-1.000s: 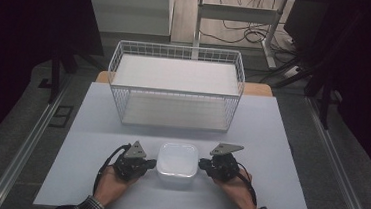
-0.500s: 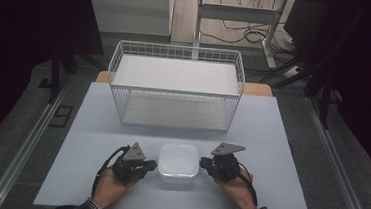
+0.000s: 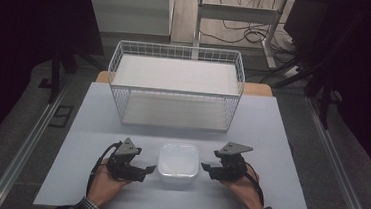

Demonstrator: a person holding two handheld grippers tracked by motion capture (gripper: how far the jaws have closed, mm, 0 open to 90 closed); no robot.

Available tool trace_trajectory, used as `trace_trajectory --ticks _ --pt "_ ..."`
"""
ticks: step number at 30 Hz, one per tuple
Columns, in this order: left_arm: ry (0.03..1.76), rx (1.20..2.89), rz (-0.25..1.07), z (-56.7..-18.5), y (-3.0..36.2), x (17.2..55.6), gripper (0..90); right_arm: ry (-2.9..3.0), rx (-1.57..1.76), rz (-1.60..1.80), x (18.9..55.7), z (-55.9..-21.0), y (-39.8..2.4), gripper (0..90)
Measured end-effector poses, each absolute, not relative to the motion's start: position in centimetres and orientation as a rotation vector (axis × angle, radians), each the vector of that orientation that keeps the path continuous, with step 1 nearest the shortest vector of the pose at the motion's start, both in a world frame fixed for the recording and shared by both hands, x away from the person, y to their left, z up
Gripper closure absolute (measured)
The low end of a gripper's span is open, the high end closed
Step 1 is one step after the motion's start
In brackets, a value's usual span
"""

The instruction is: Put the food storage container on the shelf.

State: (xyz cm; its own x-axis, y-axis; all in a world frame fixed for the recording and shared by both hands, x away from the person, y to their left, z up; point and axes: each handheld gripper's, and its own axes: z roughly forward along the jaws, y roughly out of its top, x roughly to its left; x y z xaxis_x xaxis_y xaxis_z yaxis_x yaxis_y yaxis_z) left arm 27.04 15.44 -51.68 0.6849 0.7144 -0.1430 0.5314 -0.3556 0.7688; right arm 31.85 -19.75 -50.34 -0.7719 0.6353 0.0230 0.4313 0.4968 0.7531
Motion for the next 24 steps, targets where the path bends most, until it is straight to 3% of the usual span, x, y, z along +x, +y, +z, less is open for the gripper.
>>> trace_trajectory --ticks 14,24 --pt "0.924 1.971 0.209 -50.0 15.0 27.4 10.0 2.493 0.929 1.217 31.3 -48.3 -19.6 3.8" --pt "0.889 1.990 0.173 -49.8 12.8 28.6 10.2 2.570 0.951 1.280 31.5 -47.9 -17.9 6.8"
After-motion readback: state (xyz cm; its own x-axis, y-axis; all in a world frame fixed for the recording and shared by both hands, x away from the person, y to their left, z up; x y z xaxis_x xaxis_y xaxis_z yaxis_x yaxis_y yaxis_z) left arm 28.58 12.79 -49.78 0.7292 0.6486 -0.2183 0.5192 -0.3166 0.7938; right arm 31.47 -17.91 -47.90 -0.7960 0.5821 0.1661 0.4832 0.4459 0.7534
